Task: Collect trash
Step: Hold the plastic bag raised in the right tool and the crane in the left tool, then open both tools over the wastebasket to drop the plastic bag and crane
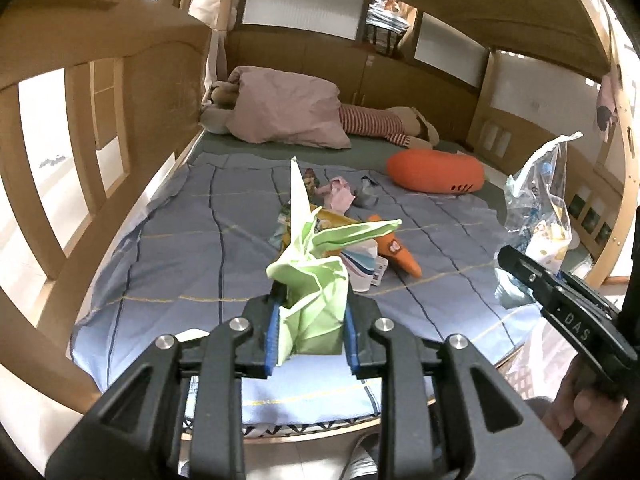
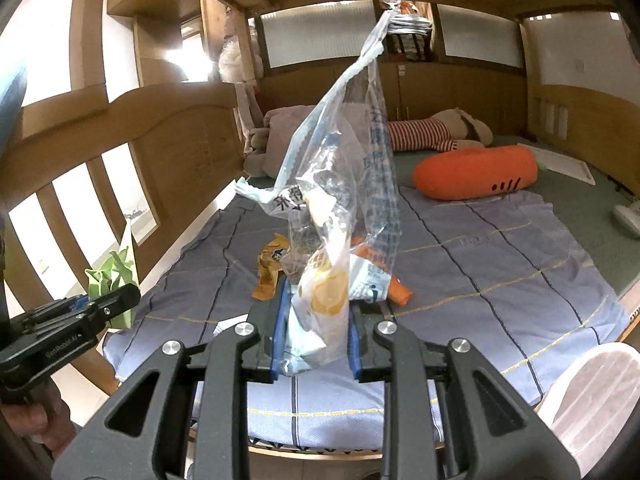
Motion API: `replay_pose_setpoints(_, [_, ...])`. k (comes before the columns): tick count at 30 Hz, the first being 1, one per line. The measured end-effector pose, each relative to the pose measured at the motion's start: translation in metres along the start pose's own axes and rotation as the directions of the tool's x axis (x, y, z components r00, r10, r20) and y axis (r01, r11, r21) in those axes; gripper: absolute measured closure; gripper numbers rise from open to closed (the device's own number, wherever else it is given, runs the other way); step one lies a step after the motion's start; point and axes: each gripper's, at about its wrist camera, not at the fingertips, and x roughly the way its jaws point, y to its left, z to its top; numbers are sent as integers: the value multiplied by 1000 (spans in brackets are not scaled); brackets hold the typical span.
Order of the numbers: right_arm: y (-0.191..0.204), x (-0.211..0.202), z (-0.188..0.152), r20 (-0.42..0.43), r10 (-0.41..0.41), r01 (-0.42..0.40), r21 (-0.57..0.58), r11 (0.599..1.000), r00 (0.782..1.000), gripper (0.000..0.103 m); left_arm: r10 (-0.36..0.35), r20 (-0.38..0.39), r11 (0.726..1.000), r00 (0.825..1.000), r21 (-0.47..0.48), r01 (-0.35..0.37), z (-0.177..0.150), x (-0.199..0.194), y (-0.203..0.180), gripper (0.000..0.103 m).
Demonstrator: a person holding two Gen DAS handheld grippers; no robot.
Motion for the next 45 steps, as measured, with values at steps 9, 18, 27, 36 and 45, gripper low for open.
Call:
replay_pose_setpoints(9, [-4, 2, 1, -8, 7, -7, 11, 1000, 1000, 77, 7, 0, 1000, 1000, 4, -7, 0, 3, -3, 77])
replay_pose_setpoints(18, [-6, 5, 1, -14, 5, -5, 21, 1000, 1000, 77, 10, 0, 1000, 1000, 8, -10, 1, 4, -4, 77])
replay_pose_setpoints(27, [-5, 3, 1, -5, 13, -12, 28, 1000, 1000, 77, 2, 3, 1000, 1000, 14, -2, -2, 8, -10, 77])
replay_pose_setpoints(36, [-49, -73, 8, 95, 41, -48, 71, 996, 995, 71, -149, 15, 988, 989, 52, 148, 0, 5, -32, 78])
replay_pose_setpoints(45, [-171, -151, -37, -33, -241, 243, 177, 954, 970, 71, -612, -267, 739, 744, 142, 659, -8, 6, -229, 77])
